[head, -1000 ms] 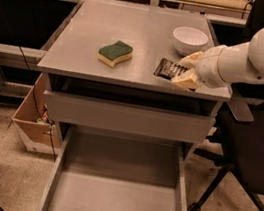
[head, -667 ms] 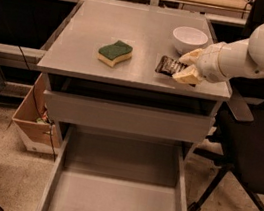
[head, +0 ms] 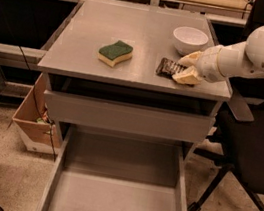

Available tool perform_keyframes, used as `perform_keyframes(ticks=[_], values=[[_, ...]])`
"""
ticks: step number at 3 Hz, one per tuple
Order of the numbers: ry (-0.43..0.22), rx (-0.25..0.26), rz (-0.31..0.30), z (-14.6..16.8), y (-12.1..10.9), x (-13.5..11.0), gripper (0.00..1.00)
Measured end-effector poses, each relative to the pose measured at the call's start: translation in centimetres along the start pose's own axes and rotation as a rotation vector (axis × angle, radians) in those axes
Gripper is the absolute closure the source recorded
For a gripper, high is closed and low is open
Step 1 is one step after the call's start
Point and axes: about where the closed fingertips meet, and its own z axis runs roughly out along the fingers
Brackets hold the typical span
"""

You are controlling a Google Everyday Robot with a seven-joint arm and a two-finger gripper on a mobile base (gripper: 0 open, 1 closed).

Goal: Pick rxbar chocolate from middle drawer and place on counter

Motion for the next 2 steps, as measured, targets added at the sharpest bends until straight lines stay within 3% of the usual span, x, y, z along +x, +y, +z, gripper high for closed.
perform_keyframes(ticks=[2], values=[[-0.012,-0.027,-0.004,0.35,-0.03,-0.47,0.01]])
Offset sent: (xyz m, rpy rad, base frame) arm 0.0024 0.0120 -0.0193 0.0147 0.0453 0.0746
